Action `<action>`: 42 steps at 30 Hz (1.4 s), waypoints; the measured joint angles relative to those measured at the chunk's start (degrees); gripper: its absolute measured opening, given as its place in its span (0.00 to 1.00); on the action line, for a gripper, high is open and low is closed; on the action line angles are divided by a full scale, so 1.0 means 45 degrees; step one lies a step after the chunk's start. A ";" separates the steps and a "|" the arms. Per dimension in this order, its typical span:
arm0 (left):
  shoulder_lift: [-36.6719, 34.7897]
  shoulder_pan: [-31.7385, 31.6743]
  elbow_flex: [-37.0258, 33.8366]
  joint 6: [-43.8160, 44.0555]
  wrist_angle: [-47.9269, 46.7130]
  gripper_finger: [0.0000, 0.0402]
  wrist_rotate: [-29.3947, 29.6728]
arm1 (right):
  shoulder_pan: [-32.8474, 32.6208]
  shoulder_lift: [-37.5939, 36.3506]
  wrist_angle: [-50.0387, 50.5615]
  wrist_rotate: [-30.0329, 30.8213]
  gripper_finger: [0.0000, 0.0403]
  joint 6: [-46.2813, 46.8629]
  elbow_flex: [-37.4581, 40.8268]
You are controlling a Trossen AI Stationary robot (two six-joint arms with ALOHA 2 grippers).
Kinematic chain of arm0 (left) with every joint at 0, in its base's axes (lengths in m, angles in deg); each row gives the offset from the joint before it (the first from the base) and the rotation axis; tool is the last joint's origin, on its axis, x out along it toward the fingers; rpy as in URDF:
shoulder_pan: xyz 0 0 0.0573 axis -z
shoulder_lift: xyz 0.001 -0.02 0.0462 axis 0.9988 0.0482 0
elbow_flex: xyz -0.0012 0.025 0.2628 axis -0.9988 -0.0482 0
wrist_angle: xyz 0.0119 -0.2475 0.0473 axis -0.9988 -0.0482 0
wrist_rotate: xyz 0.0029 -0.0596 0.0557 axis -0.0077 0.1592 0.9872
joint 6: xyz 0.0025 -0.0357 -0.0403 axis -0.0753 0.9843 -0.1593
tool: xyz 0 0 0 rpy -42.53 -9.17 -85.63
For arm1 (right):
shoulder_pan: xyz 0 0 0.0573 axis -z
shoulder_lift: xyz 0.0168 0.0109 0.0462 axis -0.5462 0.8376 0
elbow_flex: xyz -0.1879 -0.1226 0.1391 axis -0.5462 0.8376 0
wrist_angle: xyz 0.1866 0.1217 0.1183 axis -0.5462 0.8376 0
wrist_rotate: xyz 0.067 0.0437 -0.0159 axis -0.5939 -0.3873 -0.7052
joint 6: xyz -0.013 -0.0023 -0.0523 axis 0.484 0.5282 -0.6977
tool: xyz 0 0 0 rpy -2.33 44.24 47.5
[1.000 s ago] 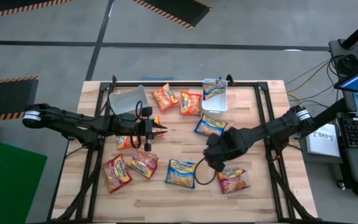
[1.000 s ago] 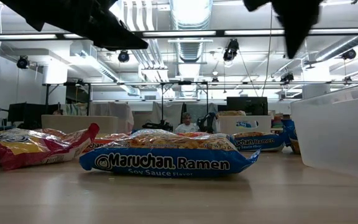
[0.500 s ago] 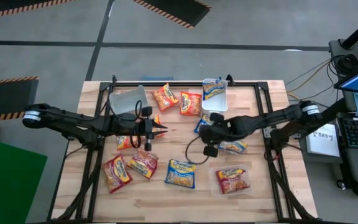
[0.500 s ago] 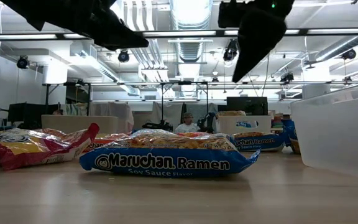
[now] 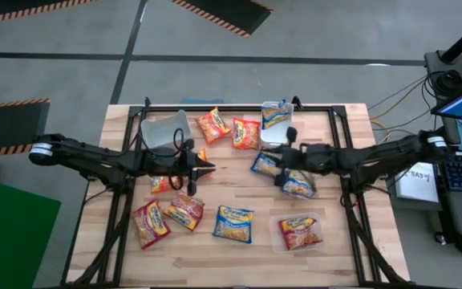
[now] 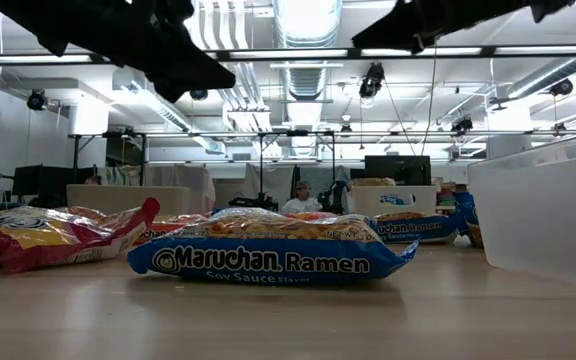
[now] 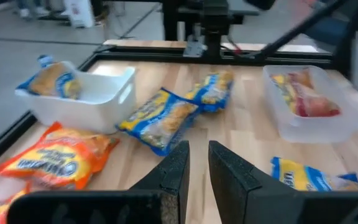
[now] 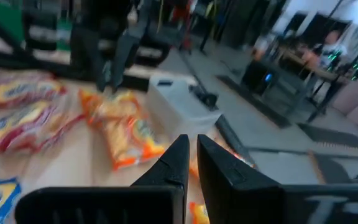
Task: Sort Maruchan noodles
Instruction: Put the orange noodle pack into the gray bin
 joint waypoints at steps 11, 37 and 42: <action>0.0000 -0.0011 -0.0005 0.1572 -0.0141 0.11 0.1631 | 0.1024 -0.1994 -0.1757 -0.2803 0.06 0.0215 0.1965; 0.4542 0.0058 0.3880 0.3325 -0.8161 0.39 0.1606 | 0.1072 -0.2676 -0.1206 -0.2790 0.06 0.0102 0.2185; 0.5617 0.0058 0.4720 0.2039 -0.9849 0.41 0.1608 | 0.1072 -0.2677 -0.1014 -0.2785 0.06 0.0139 0.2185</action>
